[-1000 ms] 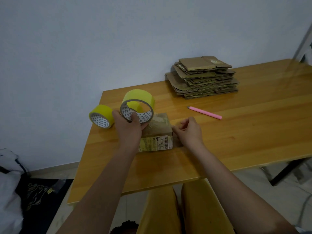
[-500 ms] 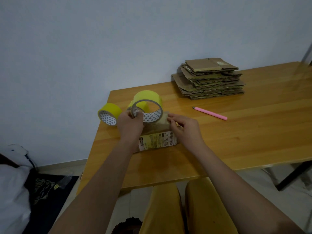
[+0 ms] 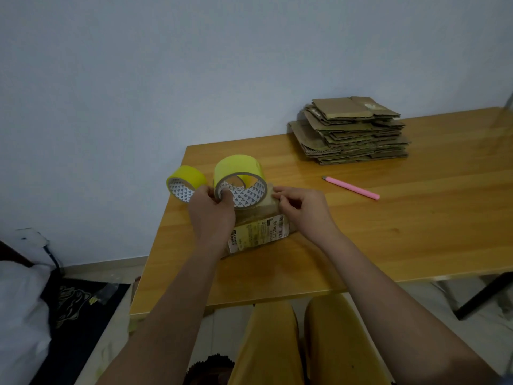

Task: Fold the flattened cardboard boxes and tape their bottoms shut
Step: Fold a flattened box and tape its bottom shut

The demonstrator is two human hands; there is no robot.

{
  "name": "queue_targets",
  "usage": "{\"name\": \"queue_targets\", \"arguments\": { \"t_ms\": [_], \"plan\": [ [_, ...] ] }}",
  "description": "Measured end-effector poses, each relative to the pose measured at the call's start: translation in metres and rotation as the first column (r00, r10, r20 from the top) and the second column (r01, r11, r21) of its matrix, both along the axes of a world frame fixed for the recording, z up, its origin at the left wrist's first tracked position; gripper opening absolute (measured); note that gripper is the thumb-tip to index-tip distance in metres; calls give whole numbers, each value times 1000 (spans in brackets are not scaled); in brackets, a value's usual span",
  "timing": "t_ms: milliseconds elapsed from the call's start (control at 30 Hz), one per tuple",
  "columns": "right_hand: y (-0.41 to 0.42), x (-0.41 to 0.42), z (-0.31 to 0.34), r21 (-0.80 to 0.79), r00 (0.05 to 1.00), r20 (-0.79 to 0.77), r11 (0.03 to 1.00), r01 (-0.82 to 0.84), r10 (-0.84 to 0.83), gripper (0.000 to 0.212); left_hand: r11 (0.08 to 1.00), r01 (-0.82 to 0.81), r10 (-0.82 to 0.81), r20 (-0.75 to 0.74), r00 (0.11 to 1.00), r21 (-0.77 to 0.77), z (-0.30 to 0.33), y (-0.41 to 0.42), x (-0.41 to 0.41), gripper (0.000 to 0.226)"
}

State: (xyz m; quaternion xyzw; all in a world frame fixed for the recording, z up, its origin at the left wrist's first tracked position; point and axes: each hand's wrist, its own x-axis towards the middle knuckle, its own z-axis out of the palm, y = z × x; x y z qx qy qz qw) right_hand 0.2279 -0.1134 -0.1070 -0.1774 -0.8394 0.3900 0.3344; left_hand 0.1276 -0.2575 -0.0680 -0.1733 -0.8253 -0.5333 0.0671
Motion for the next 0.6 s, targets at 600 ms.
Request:
{"name": "queue_targets", "arguments": {
  "t_ms": [600],
  "plan": [
    [24,24,9,206,965,114,956,210,-236,25,962,-21,-45,234,971,272,-13,38,13,17]
  ]
}}
